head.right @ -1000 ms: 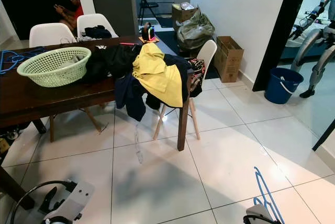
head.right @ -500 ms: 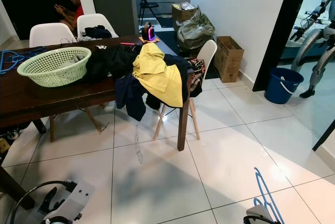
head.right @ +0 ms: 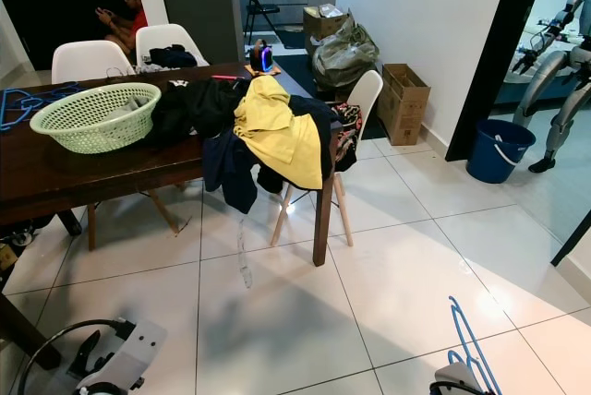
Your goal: Hang hanger
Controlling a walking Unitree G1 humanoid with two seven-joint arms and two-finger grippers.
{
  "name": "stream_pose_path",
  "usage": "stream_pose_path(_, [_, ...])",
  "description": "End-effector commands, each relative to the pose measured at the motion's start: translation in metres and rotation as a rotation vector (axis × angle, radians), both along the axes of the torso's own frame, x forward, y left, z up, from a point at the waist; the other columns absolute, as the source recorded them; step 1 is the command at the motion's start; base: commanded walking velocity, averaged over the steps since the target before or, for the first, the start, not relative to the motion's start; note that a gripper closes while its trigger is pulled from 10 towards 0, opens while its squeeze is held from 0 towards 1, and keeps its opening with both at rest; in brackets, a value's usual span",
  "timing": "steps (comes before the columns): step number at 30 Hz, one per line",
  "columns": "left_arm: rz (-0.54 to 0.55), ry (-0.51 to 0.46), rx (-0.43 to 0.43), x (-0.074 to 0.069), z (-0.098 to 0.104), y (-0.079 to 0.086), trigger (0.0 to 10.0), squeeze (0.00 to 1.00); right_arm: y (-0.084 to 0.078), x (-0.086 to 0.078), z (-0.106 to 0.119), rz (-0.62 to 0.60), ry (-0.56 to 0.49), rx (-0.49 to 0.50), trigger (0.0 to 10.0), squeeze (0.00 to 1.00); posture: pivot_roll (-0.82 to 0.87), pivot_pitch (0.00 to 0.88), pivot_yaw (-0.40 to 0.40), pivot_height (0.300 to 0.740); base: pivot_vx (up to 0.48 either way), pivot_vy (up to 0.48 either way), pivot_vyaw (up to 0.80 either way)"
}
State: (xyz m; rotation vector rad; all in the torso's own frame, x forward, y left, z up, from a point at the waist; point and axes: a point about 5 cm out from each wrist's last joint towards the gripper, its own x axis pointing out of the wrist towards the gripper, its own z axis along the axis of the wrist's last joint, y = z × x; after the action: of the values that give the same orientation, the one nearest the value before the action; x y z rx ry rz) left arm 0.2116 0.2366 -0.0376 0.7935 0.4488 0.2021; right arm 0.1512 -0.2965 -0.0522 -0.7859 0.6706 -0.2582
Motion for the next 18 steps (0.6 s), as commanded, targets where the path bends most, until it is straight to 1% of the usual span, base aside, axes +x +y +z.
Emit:
stream_pose_path(1, [-0.003,0.012,0.002,-0.0027,-0.0018,0.0008,10.0,0.0,-0.0011,-0.002,-0.0002,-0.016,-0.005,0.004,10.0,0.0,0.02,0.0,-0.026,0.74,0.0,0.0,0.0])
stream_pose_path(18, [-0.004,0.013,0.0,-0.0022,-0.0028,-0.003,10.0,0.0,-0.0034,-0.002,0.0005,-0.019,-0.001,0.003,10.0,0.0,0.04,0.0,-0.043,0.74,0.0,0.0,0.0])
